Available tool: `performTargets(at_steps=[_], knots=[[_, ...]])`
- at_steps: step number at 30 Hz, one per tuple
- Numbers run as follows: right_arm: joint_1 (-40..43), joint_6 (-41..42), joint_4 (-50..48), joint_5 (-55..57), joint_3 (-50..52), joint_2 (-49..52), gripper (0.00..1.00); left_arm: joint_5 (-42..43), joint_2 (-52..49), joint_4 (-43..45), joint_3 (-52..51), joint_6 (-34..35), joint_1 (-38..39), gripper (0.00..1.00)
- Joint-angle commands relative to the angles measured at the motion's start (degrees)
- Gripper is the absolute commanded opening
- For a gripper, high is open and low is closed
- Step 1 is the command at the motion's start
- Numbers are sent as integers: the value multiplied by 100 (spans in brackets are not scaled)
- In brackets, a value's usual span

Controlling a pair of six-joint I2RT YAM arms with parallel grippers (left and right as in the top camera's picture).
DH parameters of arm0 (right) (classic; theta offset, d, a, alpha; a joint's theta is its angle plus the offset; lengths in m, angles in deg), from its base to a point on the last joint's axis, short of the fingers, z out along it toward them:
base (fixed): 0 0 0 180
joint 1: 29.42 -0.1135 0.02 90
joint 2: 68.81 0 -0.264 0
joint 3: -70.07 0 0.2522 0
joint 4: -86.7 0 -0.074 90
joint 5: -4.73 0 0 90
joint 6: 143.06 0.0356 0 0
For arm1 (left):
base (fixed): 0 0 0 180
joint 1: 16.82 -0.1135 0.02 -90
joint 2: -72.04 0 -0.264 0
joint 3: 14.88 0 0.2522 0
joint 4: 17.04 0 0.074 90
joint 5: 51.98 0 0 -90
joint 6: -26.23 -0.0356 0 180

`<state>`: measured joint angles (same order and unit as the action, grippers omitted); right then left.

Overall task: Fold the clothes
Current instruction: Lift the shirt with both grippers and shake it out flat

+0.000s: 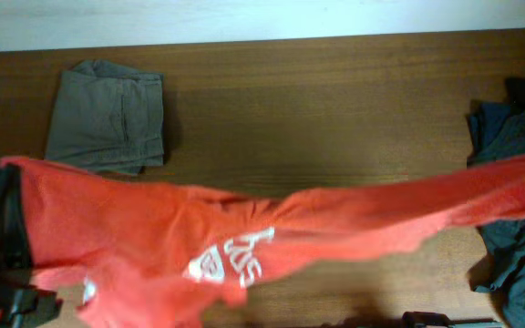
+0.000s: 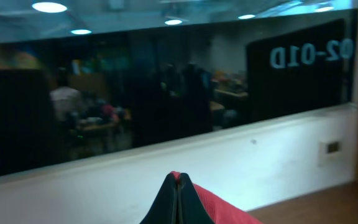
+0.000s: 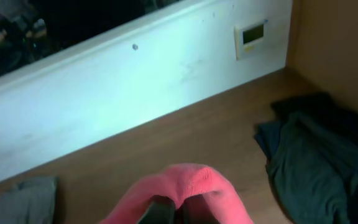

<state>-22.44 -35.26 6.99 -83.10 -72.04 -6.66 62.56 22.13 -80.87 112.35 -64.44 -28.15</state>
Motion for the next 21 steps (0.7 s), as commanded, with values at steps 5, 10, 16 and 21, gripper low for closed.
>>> performTargets(at_steps=[5, 10, 16, 21], knots=[[22, -13, 138, 131, 151, 503, 4, -223, -756, -317, -105, -160, -17, 0], [15, -17, -59, 131, 483, 1569, 4, 844, -1987, -302, -168, -271, -17, 0], [17, -103, -883, -94, 516, 3547, 4, 1491, -4050, 85, -168, -385, 509, 0], [17, -107, -2050, -197, 516, 4708, 7, 798, -5484, 1134, -168, -417, 1060, 6]])
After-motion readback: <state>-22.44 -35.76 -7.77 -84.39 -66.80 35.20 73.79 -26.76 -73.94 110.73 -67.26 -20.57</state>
